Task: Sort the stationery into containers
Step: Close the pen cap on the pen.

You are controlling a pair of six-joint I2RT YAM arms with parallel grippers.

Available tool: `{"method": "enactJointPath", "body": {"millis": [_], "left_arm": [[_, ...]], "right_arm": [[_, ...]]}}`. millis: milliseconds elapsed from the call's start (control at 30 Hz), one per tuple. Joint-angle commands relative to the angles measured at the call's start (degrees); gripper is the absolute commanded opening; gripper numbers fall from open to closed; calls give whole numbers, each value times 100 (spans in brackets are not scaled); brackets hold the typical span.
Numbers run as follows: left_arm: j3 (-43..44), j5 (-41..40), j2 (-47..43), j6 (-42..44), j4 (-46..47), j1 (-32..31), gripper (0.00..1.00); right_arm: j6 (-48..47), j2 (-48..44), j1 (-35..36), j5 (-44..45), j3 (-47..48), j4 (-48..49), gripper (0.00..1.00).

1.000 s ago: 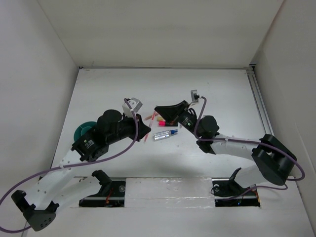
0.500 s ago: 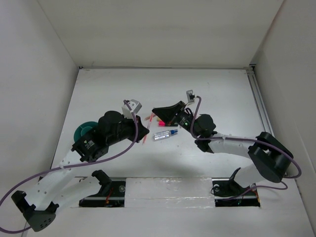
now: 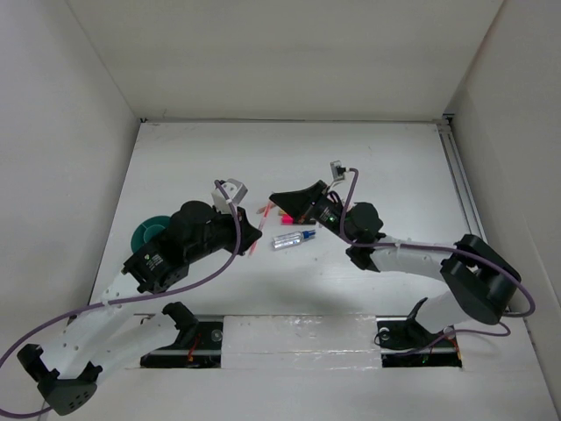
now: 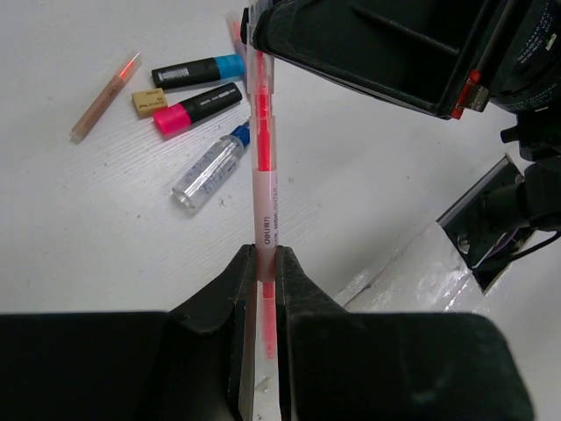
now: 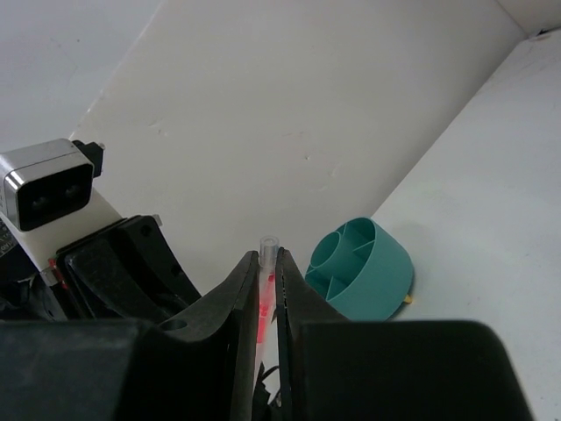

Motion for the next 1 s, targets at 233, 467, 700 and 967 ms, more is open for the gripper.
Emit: {"method": "enactJointPath", "body": {"millis": [233,467,700,967], "left_arm": [[63,-206,-12,-4,1050,22,0],[63,-154,-12,-4,1102,22,0],[10,-215,-12,-4,1102,22,0],[10,-400,-12,-4,1102,22,0]], "right_arm": [[-17,-484,108,16,-5,-1056,0],[98,-484,221,16,162,-1301,0],[212,-598,327,148,337,-1574,0],[160,-651,380,-98,531,-1970,0]]}}
